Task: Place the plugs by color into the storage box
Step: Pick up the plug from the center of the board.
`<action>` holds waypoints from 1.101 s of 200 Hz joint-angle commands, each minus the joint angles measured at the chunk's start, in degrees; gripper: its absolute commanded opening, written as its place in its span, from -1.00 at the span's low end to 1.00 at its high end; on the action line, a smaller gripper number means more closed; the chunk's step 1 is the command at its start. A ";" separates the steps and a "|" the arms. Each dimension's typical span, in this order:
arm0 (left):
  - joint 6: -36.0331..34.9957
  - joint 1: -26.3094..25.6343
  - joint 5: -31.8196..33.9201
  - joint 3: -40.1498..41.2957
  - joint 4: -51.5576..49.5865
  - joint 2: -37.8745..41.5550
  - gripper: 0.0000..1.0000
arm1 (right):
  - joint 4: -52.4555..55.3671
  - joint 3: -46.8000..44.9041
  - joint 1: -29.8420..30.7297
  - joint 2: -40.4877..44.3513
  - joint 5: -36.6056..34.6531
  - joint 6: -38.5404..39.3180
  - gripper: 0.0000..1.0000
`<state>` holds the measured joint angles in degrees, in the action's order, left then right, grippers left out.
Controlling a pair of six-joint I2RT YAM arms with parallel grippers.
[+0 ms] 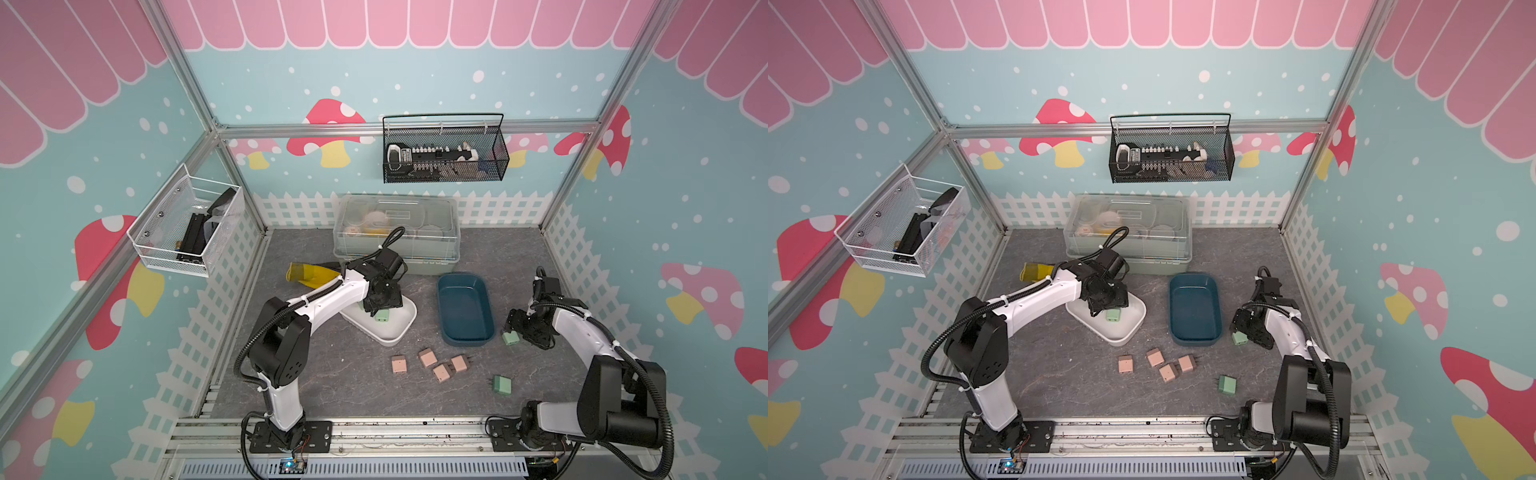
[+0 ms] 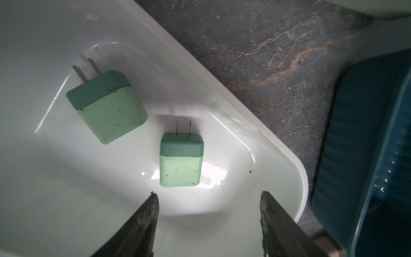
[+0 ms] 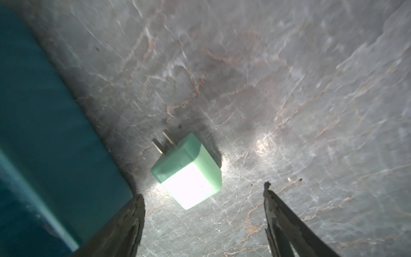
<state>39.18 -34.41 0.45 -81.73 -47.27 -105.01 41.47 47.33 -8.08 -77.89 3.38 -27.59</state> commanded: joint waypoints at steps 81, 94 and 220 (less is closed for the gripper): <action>0.40 1.86 1.44 1.68 -0.19 2.22 0.38 | 0.88 5.66 2.05 -8.90 0.77 6.74 0.62; 0.22 1.82 1.00 1.33 -0.20 1.92 0.38 | 0.51 5.64 2.47 -9.76 1.07 6.94 0.57; -0.99 2.48 0.32 0.87 -0.52 1.82 0.38 | 0.26 2.28 8.08 -10.95 -2.93 1.73 -0.16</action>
<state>38.72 -32.58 0.58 -80.01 -47.33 -104.36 40.93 50.52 -0.32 -88.95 2.31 -24.51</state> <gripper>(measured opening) 0.691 0.441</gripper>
